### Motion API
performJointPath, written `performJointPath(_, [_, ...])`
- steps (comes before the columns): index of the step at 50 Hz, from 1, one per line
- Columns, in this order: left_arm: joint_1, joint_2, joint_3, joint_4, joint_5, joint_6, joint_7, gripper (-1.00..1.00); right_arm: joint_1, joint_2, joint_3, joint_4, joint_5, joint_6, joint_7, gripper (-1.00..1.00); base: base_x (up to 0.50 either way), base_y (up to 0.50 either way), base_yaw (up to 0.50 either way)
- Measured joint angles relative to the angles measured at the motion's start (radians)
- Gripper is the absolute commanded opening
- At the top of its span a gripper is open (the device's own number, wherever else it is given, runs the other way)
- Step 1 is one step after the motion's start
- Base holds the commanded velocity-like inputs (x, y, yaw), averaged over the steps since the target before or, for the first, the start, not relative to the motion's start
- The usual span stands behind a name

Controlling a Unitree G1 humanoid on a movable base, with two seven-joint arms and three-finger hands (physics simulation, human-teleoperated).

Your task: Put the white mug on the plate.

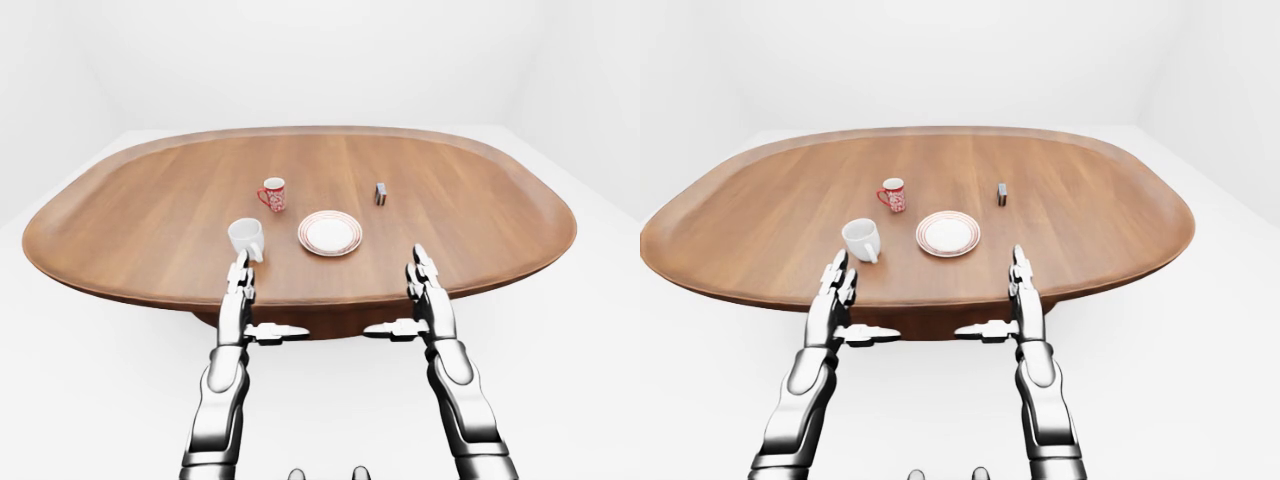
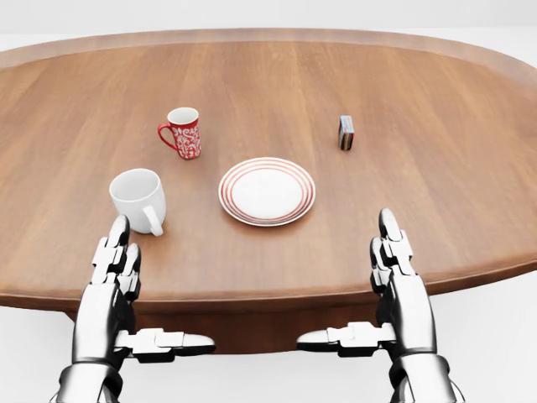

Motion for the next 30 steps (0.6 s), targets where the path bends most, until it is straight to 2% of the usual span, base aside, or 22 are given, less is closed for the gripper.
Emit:
performJointPath(7, [-0.004,0.008,0.016,-0.001,-0.005,0.002,-0.01,1.0,0.012,-0.006,-0.015,-0.045,0.012,0.023,0.013,1.0,0.0,0.0,0.0])
performJointPath(11, [-0.012,0.016,0.032,-0.015,-0.013,0.017,-0.012,1.0,0.019,-0.01,-0.023,-0.072,0.015,0.037,0.018,1.0,0.0,0.0,0.0])
performJointPath(16, [-0.036,0.035,0.071,-0.042,-0.04,0.055,-0.01,1.0,0.034,-0.017,-0.047,-0.158,0.019,0.081,0.018,1.0,0.0,0.0,0.0])
performJointPath(19, [-0.053,0.051,0.101,-0.073,-0.068,0.089,-0.006,1.0,0.05,-0.022,-0.074,-0.242,0.023,0.081,0.018,1.0,0.0,0.0,0.0])
performJointPath(25, [-0.079,0.081,0.157,-0.131,-0.111,0.089,0.007,1.0,0.096,-0.02,-0.16,-0.442,0.04,0.081,0.034,1.0,0.0,0.0,0.0])
performJointPath(30, [-0.095,0.109,0.216,-0.188,-0.159,0.089,0.03,1.0,0.128,-0.01,-0.266,-0.616,0.079,0.081,0.062,1.0,0.0,0.0,0.0])
